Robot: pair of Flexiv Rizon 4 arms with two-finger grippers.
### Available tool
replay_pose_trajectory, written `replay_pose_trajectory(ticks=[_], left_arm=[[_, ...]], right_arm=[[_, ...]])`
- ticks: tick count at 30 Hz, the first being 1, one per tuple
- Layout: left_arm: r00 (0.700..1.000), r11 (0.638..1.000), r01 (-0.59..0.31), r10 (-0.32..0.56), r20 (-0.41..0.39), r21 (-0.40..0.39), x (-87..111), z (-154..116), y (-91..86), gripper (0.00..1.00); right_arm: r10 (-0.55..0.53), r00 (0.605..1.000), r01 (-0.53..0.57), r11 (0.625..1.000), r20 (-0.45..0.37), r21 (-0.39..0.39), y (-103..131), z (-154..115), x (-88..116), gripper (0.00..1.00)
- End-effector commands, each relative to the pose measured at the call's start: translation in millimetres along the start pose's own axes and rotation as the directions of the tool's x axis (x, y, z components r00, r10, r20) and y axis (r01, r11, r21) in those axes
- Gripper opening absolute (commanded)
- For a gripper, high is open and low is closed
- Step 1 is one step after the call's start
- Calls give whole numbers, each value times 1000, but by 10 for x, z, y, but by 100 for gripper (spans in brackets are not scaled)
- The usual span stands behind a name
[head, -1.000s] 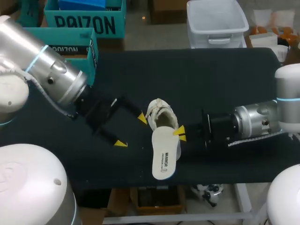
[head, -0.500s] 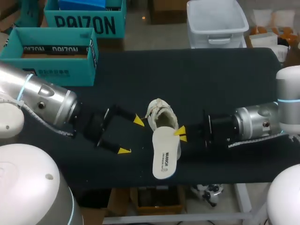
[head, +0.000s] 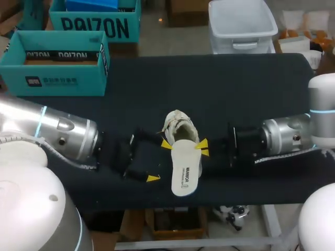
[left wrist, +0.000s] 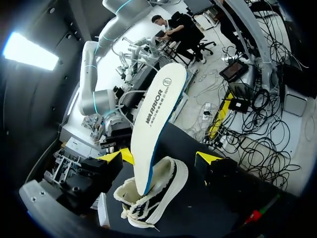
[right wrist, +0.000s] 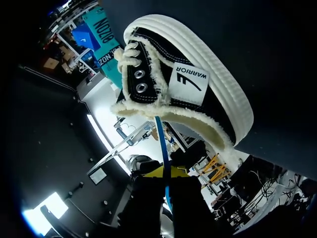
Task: Open the shoe tongue, take the insole out of the shoe, put the insole back into the shoe, and pack the shoe into the shoebox
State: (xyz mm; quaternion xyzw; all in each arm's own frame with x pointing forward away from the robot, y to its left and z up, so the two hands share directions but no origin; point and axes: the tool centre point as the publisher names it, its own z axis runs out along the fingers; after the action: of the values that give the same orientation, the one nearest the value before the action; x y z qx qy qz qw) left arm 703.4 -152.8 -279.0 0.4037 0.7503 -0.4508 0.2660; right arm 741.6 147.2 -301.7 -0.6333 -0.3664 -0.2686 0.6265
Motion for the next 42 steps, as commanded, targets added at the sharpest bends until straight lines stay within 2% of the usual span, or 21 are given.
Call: replay_pose_trajectory(ticks=[1,2,4,6,7,8,11,13,18,22,25,28,29,30,42], left_arm=[[988,1000,0,3,153,-20,104,173,-13,100],[988,1000,8,-8,157,2,102,181,1,100],[984,1000,14,-12,176,-8,98,193,26,100],[982,1000,24,-22,190,-11,92,208,74,66],[981,1000,24,-22,192,-8,91,212,83,61],[981,999,31,-32,192,7,82,217,111,51],[978,999,41,-45,204,24,52,227,165,45],[977,998,46,-53,208,38,16,236,216,36],[977,996,60,-73,201,70,-54,283,344,38],[977,993,75,-92,192,94,-105,351,427,31],[977,992,76,-94,192,99,-111,389,436,31],[977,992,79,-98,190,102,-126,431,451,16],[977,992,79,-97,190,101,-129,452,453,2],[977,992,78,-96,189,101,-129,459,454,0],[980,992,83,-98,174,94,-166,535,578,0]], right_arm=[[4,1000,-4,1000,-9,10,42,17,-44,0],[5,1000,-5,1000,-10,10,47,21,-48,0],[8,1000,-8,1000,-12,12,53,33,-53,0],[10,1000,-10,1000,-14,13,54,48,-57,0],[10,1000,-10,1000,-14,13,54,50,-57,0],[11,1000,-11,1000,-15,13,54,56,-58,0],[9,1000,-9,1000,-20,15,64,73,-61,0],[10,1000,-9,1000,-24,16,73,78,-67,0],[11,999,-11,1000,-36,16,84,82,-77,0],[12,999,-12,1000,-40,13,91,82,-73,0],[14,999,-13,1000,-47,7,90,81,-75,0],[15,998,-15,1000,-54,4,95,80,-92,0],[16,998,-16,1000,-57,4,100,81,-99,0],[16,998,-16,1000,-58,4,105,82,-103,0],[30,997,-30,1000,-66,9,208,70,-113,0]])
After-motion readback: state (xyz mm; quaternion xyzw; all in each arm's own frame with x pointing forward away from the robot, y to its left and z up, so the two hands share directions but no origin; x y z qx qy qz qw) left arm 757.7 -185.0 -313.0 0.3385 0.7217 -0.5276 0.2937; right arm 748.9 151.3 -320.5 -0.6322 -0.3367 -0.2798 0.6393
